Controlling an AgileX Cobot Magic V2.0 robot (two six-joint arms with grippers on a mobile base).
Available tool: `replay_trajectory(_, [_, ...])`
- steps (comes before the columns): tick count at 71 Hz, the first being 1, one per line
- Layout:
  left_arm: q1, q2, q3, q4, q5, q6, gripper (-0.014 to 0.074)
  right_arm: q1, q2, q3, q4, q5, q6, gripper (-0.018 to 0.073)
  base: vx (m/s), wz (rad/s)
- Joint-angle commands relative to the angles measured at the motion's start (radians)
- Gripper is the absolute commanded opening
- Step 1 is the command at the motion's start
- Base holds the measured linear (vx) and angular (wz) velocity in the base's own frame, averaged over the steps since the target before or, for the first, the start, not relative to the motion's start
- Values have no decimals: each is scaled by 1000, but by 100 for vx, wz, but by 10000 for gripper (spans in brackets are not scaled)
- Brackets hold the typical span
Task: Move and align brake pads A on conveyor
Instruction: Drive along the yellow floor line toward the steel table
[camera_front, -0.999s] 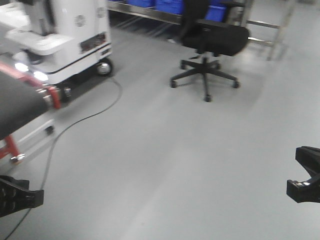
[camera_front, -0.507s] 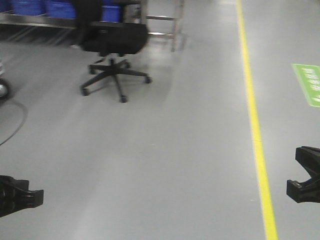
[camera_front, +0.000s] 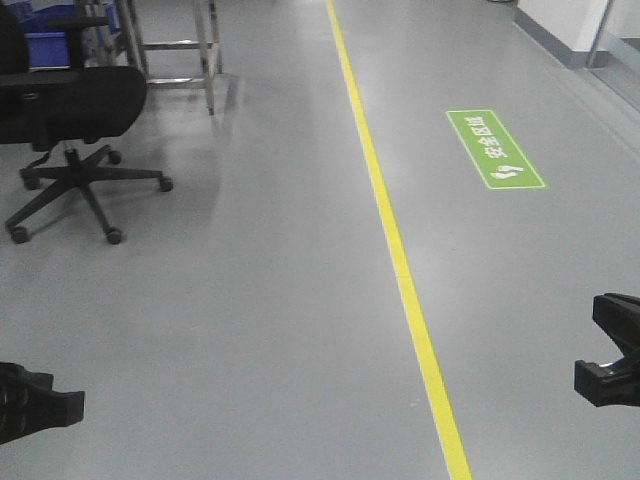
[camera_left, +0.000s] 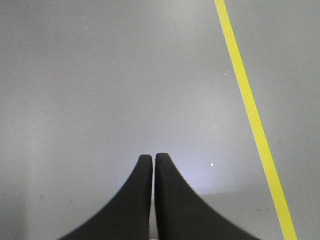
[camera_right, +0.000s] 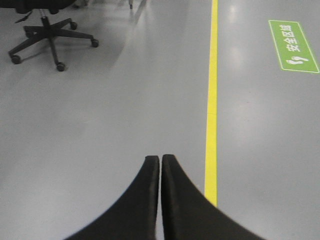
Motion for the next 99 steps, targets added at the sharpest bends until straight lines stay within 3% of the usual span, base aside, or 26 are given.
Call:
replay_trajectory(1, [2,-16,-25,4,-35,0,-6,-2,-1,-28,-11,-71,3,-8,37,-25])
replay_trajectory(60, [2,-16,-25,4,84,0,-6,-2,-1,-28,-11,-71,3,-8,54,-7])
replay_trajectory(99, [2,-15,-25,4,84,0,-6,-2,-1,-28,-11,-71,3,-8,68,-6])
